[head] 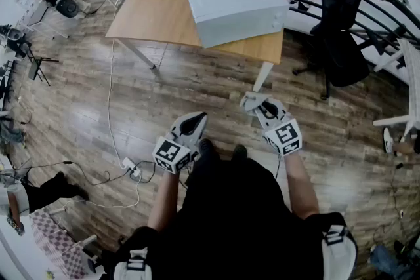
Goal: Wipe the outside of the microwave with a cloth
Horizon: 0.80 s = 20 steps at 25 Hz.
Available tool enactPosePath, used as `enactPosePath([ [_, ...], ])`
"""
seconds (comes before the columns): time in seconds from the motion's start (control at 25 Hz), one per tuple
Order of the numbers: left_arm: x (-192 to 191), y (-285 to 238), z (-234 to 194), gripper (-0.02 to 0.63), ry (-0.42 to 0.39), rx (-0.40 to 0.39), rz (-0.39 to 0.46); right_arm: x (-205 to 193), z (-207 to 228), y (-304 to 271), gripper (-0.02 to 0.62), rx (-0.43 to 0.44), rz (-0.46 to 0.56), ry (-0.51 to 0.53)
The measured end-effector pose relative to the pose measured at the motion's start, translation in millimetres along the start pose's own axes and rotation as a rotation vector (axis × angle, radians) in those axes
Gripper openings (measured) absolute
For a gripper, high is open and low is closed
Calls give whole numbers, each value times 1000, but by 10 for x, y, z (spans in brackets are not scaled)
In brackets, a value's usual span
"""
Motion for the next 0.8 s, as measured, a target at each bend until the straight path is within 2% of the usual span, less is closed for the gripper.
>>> enactPosePath([
  [0.12, -30, 29, 97, 3, 19, 8, -15, -11, -23, 65, 17, 4, -2, 0],
  [0.48, -21, 62, 302, 3, -12, 4, -16, -116, -54, 206, 17, 28, -9, 1],
  [0.8, -121, 122, 126, 3, 19, 13, -42, -54, -75, 27, 17, 34, 1, -21],
])
Point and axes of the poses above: the fingertips, and each gripper's own axes: y backward along the fingers, z to its right, x out of its top, the point moved 2 cm from there along y, backward along the fingers, and after that the axes turned 10 degrees about z, right-handed, at the moved point
